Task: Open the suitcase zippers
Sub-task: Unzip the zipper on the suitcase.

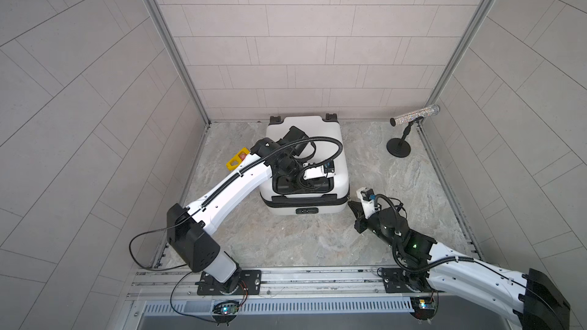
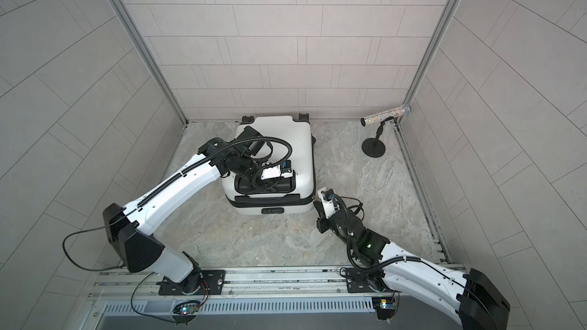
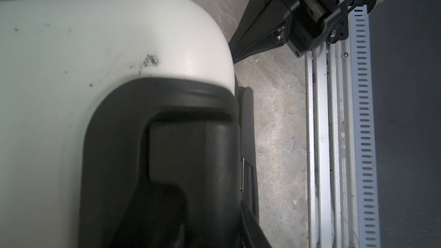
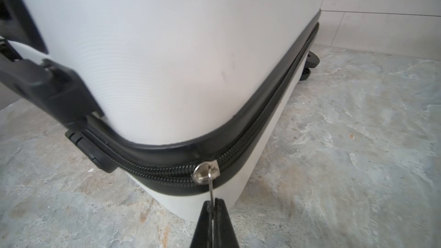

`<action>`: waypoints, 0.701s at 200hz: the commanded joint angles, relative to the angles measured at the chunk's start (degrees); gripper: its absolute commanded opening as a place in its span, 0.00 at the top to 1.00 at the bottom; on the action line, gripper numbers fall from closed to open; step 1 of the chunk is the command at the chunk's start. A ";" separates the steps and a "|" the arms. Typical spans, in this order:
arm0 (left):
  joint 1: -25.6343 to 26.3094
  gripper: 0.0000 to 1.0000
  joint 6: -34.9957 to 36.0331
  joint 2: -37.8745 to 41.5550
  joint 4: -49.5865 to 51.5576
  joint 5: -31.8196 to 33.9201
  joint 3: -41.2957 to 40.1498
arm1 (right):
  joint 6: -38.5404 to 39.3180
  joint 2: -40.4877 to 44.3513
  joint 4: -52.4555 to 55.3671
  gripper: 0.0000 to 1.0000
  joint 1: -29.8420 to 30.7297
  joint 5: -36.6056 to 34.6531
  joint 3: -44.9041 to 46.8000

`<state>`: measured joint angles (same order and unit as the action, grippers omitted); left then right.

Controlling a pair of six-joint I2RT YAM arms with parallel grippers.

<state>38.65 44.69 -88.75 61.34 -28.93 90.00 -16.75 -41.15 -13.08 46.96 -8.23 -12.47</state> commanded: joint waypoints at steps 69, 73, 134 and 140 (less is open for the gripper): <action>1.92 1.00 7.76 14.91 -2.71 -9.23 -13.12 | 0.92 -19.40 -3.01 1.00 -19.18 10.29 -13.26; 2.09 1.00 7.78 15.22 -2.67 -9.17 -13.57 | 1.00 -21.36 -3.77 1.00 -20.20 11.19 -14.41; 5.05 1.00 8.75 17.94 -2.89 -6.40 -17.90 | 1.76 -47.33 -13.70 1.00 -29.39 17.96 -31.93; 5.17 1.00 8.67 18.15 -3.06 -5.94 -18.00 | 2.56 -48.50 -13.07 1.00 -29.71 19.04 -33.08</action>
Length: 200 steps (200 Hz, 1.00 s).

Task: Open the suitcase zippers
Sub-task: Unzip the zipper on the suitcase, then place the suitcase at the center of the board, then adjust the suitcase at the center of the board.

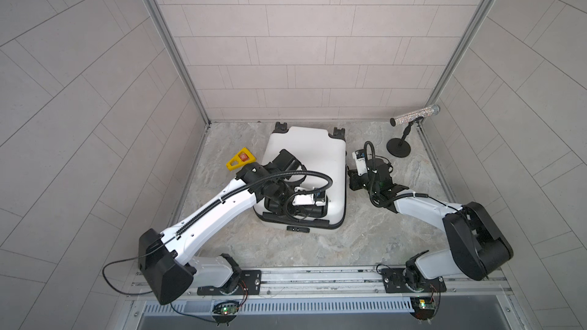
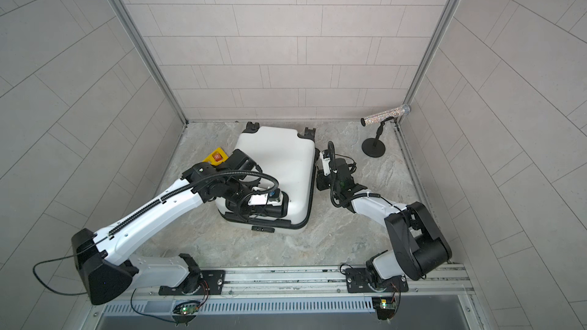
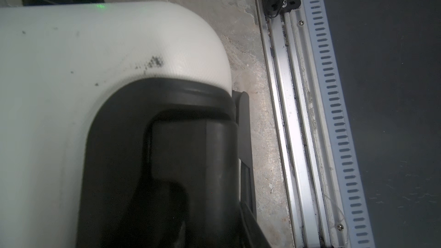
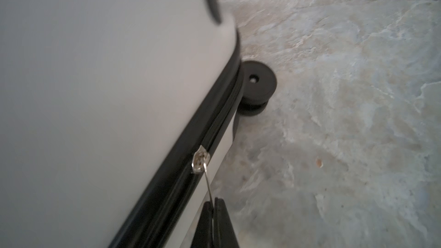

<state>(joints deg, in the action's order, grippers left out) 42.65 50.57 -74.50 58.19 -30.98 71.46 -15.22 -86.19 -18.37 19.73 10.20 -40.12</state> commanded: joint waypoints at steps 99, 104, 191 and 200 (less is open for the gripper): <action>0.98 0.38 -10.38 8.40 -9.58 5.40 -2.20 | 2.57 7.62 -1.54 0.53 -3.38 5.23 1.72; 0.96 0.34 -11.45 8.63 -9.69 5.98 -2.01 | 2.08 9.30 0.01 0.51 -3.38 5.10 2.00; -9.82 0.08 -44.09 7.83 -11.79 30.34 4.53 | -22.56 34.08 26.01 0.32 3.77 14.34 2.28; -11.61 0.08 -47.34 6.83 -10.99 31.10 5.22 | -24.47 35.71 27.77 0.31 6.37 13.55 2.88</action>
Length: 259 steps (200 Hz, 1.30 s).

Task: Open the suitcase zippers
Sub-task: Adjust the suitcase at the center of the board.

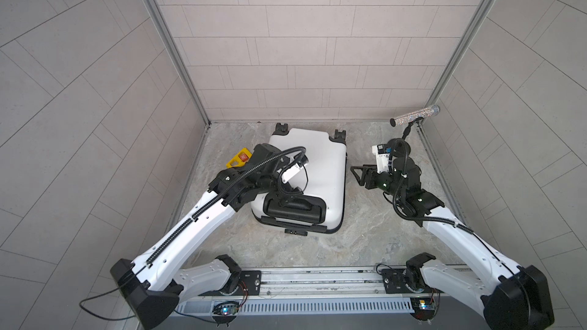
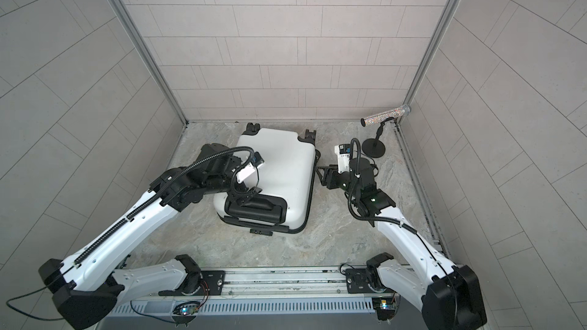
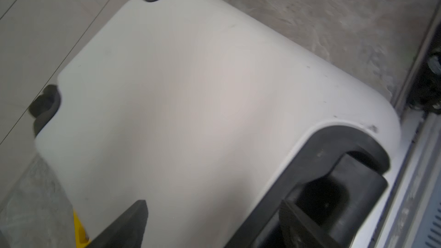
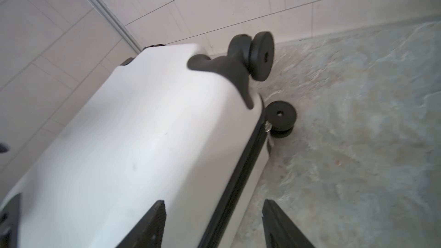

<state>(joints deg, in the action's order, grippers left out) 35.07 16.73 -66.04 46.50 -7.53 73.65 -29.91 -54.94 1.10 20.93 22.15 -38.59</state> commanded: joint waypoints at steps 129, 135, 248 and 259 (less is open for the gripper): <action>-14.31 0.14 -28.42 -11.04 2.04 1.30 7.82 | -7.40 -6.32 0.60 0.35 42.34 -17.43 -2.35; -14.32 0.15 -28.40 -11.13 2.11 1.17 7.76 | -6.64 -8.60 -0.27 0.35 43.65 -18.11 -3.62; -14.30 0.16 -24.45 -10.79 3.07 -0.19 8.14 | 16.40 3.78 0.03 0.33 33.65 -24.52 2.57; -14.28 0.16 -23.99 -10.82 3.36 -0.08 8.01 | 19.73 7.96 -0.25 0.33 28.32 -22.48 7.05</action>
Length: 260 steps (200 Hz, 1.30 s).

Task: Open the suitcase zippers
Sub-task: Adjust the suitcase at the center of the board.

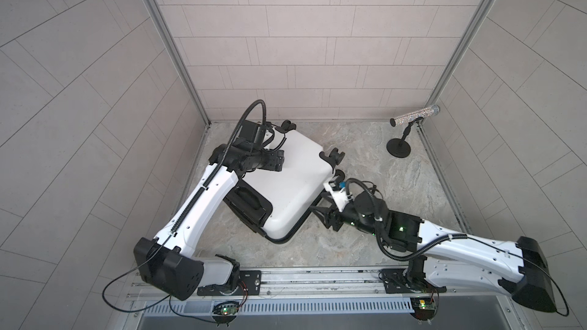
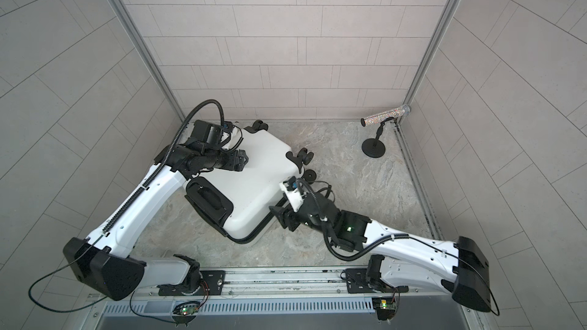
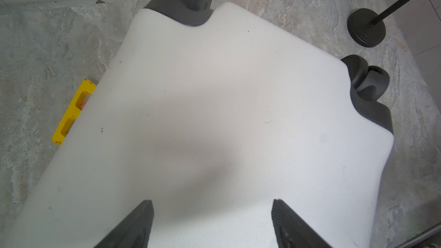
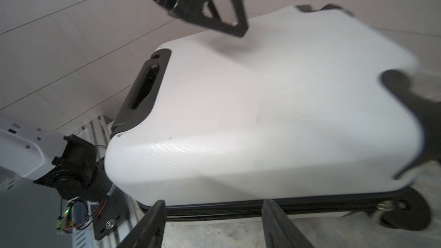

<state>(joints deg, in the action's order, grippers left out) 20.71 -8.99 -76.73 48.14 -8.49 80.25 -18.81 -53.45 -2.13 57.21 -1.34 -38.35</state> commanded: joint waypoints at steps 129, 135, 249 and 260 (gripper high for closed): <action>0.05 0.16 4.86 -0.31 -0.01 1.51 -0.35 | 27.62 -24.13 -37.91 0.43 -26.71 14.85 15.03; 0.10 0.16 4.95 -0.31 0.01 1.47 -0.36 | 27.72 -25.26 -39.00 0.43 -26.58 14.80 14.96; 0.07 0.16 5.56 -1.58 -1.03 1.62 -0.27 | 27.42 -35.07 -51.31 0.75 -26.01 14.13 13.63; 0.09 0.16 5.64 -1.56 -1.01 1.59 -0.26 | 27.41 -34.93 -51.35 0.80 -25.97 13.49 13.82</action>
<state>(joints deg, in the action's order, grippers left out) 20.71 -4.05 -78.30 47.77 -7.44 80.23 8.45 -88.40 -49.41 30.92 13.52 -23.66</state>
